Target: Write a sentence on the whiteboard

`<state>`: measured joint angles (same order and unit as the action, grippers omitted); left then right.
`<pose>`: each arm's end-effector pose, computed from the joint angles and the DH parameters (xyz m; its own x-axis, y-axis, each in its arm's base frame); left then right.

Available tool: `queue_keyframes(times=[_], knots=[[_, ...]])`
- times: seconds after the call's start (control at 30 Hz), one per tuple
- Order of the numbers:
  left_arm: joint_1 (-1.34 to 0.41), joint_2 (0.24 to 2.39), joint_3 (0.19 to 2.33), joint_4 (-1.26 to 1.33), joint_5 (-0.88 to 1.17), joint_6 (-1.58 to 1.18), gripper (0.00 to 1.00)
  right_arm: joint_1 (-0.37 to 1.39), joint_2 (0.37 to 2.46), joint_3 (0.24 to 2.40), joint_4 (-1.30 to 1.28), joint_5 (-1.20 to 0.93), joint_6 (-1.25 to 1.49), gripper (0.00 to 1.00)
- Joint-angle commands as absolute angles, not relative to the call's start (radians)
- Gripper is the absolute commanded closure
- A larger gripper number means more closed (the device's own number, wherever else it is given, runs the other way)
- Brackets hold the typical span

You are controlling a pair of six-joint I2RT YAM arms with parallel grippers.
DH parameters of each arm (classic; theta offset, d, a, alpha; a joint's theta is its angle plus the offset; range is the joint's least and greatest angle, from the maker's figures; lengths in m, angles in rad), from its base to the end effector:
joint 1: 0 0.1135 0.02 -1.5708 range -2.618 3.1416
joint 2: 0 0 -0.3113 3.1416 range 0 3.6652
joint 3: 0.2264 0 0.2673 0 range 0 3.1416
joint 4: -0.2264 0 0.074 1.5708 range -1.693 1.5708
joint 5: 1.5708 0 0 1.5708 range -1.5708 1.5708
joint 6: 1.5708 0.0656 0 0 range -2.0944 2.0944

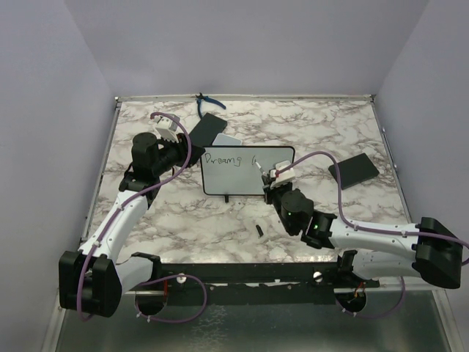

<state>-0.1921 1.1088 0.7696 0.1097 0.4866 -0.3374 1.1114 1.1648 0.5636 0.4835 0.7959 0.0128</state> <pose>0.2644 -0.0827 0.3321 -0.4145 -0.2175 -0.8837 0.5071 0.7511 -0.4227 0.1595 0.2166 0.2876 -0.0561 -0.0931 -0.9941 -0.3118 0.9475 -0.0712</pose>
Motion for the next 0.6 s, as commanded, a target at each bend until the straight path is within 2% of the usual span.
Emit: queue_keyframes(times=[0.0, 0.2, 0.57], knots=[[-0.196, 1.092, 0.759, 0.124, 0.504, -0.342, 0.73, 1.109, 1.14, 0.567, 0.516, 0.763, -0.031, 1.0], [-0.196, 1.091, 0.759, 0.124, 0.503, -0.342, 0.73, 1.109, 1.078, 0.534, 0.505, 0.648, -0.052, 1.0], [-0.196, 1.085, 0.756, 0.124, 0.498, -0.341, 0.73, 1.109, 0.999, 0.554, 0.341, 0.71, 0.015, 1.0]])
